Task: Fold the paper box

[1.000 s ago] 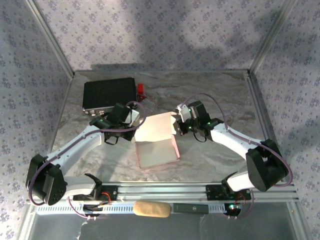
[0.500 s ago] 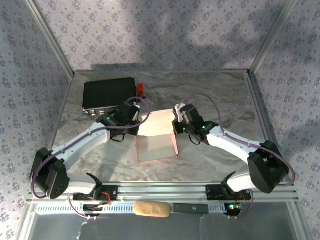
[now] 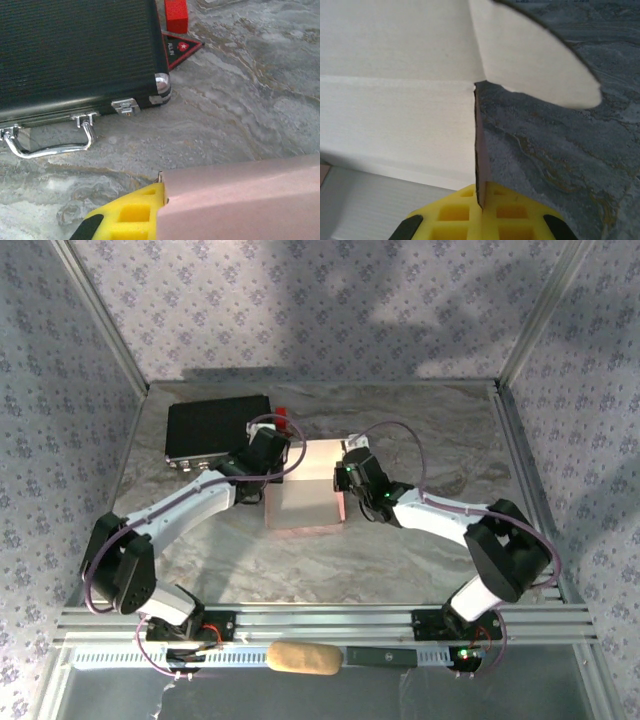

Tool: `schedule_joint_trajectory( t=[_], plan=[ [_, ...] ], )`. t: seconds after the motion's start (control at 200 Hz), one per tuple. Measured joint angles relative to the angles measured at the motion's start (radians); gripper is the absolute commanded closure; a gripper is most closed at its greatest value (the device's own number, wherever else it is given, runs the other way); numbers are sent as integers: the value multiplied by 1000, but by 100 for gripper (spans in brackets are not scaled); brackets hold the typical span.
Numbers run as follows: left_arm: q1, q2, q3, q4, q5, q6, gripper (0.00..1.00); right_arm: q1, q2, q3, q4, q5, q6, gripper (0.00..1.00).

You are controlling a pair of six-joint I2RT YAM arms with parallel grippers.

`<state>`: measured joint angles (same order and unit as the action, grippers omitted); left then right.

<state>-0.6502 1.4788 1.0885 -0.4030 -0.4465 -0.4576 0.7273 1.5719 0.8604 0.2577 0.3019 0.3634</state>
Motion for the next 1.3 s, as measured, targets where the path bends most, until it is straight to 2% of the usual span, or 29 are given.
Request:
schedule_joint_trajectory(
  t=[0.15,0.42,0.645,0.954,1.299],
  plan=[
    [11,2,-42,92,-3,-5,100,0,22,-17,92,29,5,100],
    [14,-108,-325,373,50,-28,100,28,24,-130,261,32,8,100],
    [14,-169,-438,507,65,-34,100,55,43,-181,377,60,7,100],
    [-32,-215,-505,559,41,-34,100,82,49,-244,433,107,15,100],
    [-72,-263,-610,662,-16,-68,100,130,38,-261,417,151,38,100]
  ],
)
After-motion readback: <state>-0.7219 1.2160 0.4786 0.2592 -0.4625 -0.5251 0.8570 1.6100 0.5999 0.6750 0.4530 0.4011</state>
